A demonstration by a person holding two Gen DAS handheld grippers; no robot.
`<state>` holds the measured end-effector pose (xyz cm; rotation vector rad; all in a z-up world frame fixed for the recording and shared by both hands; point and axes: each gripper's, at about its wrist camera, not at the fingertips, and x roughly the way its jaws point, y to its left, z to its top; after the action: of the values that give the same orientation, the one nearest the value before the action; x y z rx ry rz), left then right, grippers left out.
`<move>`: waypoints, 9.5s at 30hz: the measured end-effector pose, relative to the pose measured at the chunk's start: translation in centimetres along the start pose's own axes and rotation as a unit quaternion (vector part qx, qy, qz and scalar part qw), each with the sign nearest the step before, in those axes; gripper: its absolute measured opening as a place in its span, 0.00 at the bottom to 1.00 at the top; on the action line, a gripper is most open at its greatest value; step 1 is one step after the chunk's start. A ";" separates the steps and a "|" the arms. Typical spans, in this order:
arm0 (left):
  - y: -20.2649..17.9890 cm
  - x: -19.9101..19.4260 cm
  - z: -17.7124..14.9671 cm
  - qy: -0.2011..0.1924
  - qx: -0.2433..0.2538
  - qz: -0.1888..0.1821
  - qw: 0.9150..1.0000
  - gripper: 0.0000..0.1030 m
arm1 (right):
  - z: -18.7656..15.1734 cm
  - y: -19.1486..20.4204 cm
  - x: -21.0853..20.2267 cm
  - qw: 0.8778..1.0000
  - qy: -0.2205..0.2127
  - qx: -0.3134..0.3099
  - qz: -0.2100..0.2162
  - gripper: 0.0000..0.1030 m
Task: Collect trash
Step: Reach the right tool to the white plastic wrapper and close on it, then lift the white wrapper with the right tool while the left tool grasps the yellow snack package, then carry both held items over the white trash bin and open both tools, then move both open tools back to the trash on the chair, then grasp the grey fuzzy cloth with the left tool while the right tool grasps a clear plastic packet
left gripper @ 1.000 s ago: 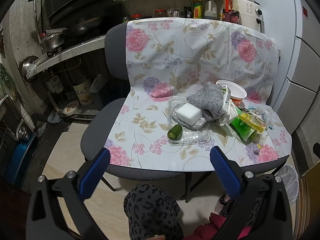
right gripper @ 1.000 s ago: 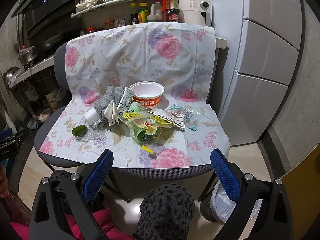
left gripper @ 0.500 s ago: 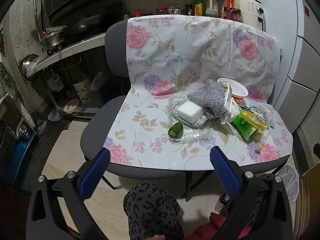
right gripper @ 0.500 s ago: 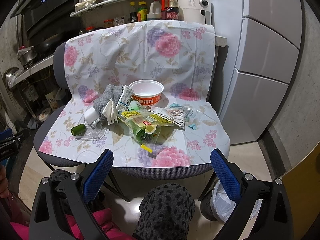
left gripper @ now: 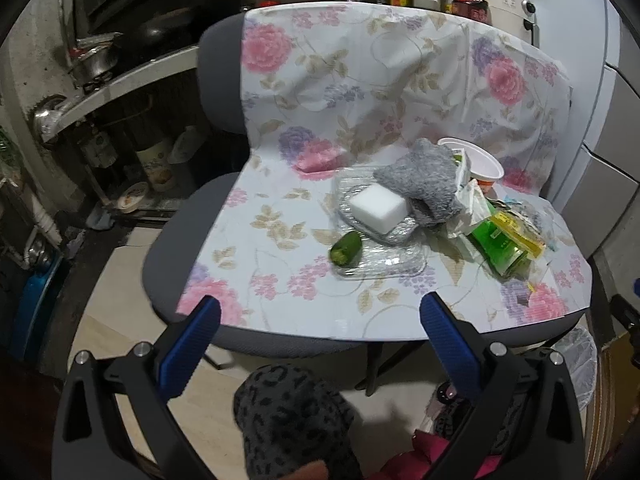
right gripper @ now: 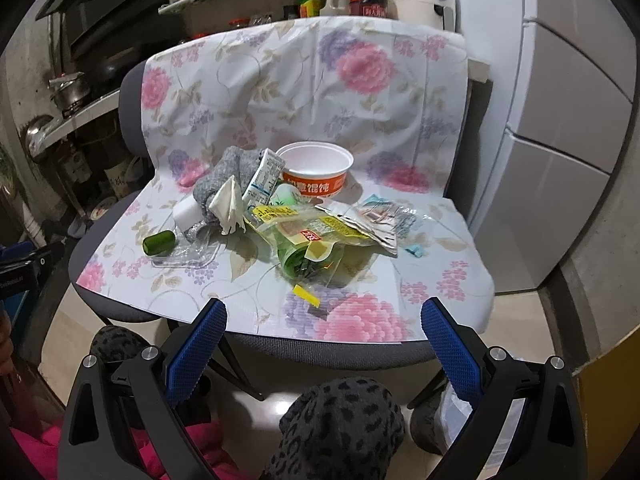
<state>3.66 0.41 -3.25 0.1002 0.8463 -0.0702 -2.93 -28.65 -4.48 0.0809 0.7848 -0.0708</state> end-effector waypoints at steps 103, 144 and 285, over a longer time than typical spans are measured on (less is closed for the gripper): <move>-19.8 7.5 2.7 -0.001 0.160 -0.204 0.966 0.80 | 1.0 -11.8 0.9 0.991 -0.110 0.071 0.004 0.01; -22.2 7.8 2.9 -0.038 0.171 -0.277 0.945 0.02 | -0.2 -11.5 0.5 0.992 -0.108 0.060 -0.008 0.01; -9.1 13.4 6.1 -0.029 0.040 -0.136 0.989 0.79 | 6.6 -0.9 8.6 0.992 -0.093 -0.082 0.002 0.01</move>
<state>16.17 -9.60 -9.87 0.0563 0.7954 -0.3620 7.71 -30.45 -5.91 -0.0788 0.6017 -0.0097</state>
